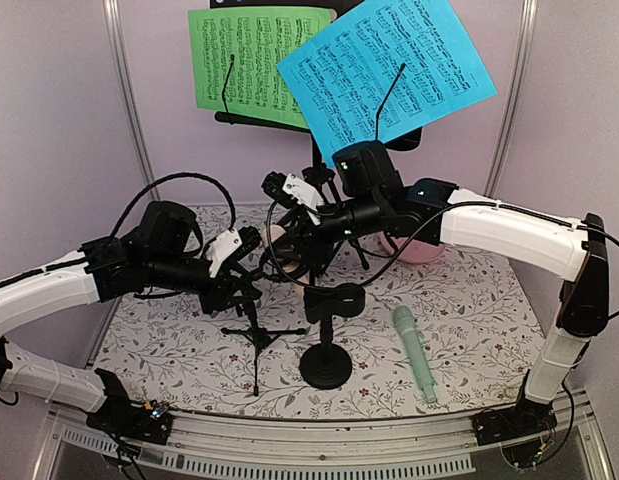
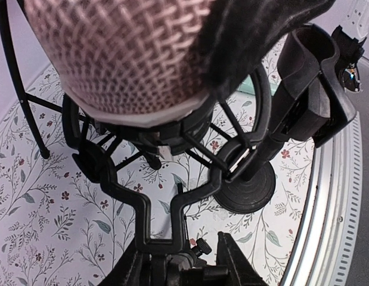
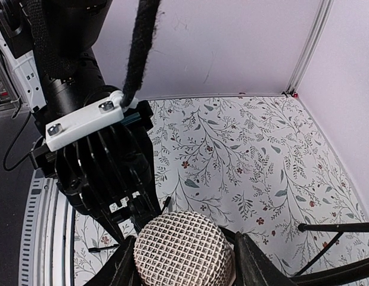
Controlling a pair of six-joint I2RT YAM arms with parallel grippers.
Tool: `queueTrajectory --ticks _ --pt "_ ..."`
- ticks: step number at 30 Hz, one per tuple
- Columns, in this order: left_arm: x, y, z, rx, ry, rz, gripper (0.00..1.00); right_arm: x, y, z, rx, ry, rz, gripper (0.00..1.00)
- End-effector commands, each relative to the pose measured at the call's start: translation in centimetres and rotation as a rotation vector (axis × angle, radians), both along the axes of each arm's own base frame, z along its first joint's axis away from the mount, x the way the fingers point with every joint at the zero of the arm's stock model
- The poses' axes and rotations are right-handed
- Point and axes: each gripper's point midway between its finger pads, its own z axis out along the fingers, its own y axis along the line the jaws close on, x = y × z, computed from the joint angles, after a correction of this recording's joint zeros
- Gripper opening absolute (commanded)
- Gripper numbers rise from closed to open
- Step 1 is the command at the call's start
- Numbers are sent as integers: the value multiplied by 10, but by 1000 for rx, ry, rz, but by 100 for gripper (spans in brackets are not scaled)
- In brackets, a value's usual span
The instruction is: Pack up the instrument practice props
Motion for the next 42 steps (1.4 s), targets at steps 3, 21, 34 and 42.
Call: queueTrajectory --ticks 3,21,34,42 --pt "4 -3 1 4 -15 23 0 -18 8 26 68 -1 42 43" --pt "4 -1 -12 37 5 40 0 -24 -4 101 249 -73 28 43" --pt "5 3 -14 39 2 62 0 -34 -26 176 425 -163 8 44" --pt "5 6 -12 18 -21 76 0 -44 -63 242 586 -245 -51 46"
